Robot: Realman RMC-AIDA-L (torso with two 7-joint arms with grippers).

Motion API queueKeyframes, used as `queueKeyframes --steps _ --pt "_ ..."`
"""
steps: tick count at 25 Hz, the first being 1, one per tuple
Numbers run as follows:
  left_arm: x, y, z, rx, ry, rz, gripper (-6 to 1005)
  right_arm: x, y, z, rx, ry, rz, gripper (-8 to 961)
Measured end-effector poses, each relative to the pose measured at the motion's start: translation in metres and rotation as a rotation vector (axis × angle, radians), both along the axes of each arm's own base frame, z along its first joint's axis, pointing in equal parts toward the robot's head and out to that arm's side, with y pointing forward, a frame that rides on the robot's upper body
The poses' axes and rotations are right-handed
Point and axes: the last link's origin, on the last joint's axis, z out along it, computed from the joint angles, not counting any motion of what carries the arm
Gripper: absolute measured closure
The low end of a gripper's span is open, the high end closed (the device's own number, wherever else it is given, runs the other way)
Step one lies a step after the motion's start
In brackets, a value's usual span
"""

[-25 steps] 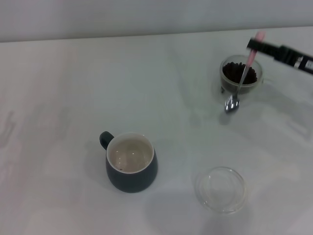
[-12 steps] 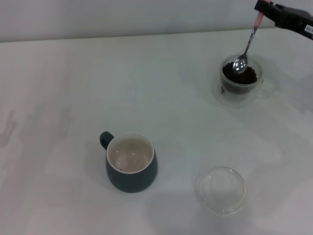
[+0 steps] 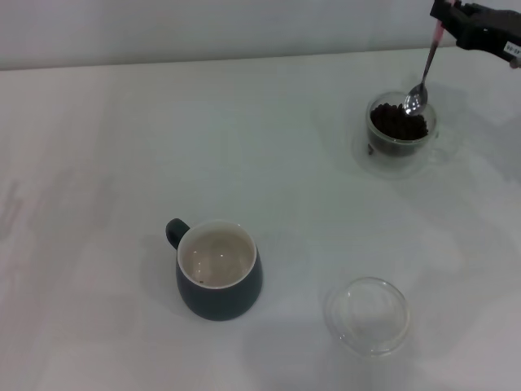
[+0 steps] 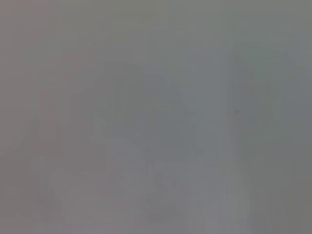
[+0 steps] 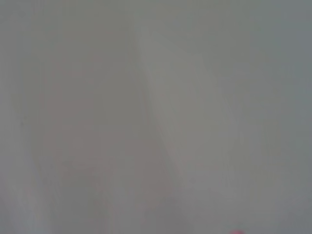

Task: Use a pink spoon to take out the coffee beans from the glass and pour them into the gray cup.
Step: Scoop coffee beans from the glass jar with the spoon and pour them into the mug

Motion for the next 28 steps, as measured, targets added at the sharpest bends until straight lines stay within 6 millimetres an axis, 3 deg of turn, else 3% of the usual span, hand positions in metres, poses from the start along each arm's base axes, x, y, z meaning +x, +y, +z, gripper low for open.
queueKeyframes --steps 11,28 --pt "0.005 0.006 0.000 0.003 0.018 -0.016 244 0.010 -0.005 -0.015 0.021 -0.033 -0.024 807" --pt "0.005 0.008 -0.001 0.000 0.021 -0.016 244 0.027 -0.014 -0.034 0.021 0.221 -0.209 808"
